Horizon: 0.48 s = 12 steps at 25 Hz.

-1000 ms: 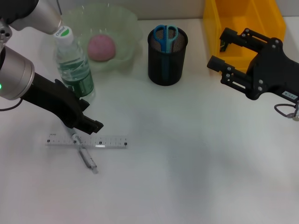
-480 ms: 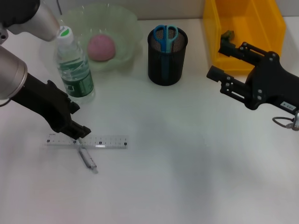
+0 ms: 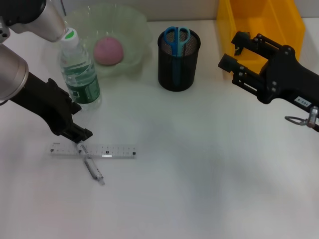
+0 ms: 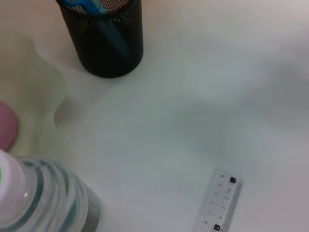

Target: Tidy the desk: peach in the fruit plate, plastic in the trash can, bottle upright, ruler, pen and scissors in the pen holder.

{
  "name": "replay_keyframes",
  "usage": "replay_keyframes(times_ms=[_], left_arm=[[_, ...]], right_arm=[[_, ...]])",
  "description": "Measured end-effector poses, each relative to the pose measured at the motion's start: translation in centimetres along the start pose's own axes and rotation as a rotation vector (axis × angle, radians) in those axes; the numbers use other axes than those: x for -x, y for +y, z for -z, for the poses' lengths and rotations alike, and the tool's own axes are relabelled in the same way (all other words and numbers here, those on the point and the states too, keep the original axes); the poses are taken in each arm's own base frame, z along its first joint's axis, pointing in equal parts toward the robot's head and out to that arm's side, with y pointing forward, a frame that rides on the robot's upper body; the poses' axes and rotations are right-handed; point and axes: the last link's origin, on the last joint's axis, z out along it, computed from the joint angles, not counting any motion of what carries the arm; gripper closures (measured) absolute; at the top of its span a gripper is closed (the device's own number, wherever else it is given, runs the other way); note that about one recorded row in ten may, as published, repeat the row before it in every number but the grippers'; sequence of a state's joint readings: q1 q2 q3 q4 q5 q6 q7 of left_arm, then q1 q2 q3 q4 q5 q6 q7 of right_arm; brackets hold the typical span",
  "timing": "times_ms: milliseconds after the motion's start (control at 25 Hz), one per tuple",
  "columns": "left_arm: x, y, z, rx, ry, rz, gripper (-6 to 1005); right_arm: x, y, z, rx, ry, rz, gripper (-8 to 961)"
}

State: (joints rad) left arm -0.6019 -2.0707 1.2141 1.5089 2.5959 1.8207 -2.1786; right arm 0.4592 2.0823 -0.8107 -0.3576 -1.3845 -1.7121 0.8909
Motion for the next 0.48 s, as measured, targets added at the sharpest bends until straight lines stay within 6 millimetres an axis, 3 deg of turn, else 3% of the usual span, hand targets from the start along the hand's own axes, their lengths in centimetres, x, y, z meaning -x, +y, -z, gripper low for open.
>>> replay_keyframes(times_ms=[480], left_arm=[[-0.09, -0.08, -0.31, 0.015, -0.041, 0.041, 310]], right_arm=[[0.61, 0.01, 0.60, 0.018, 0.001, -0.133, 344]])
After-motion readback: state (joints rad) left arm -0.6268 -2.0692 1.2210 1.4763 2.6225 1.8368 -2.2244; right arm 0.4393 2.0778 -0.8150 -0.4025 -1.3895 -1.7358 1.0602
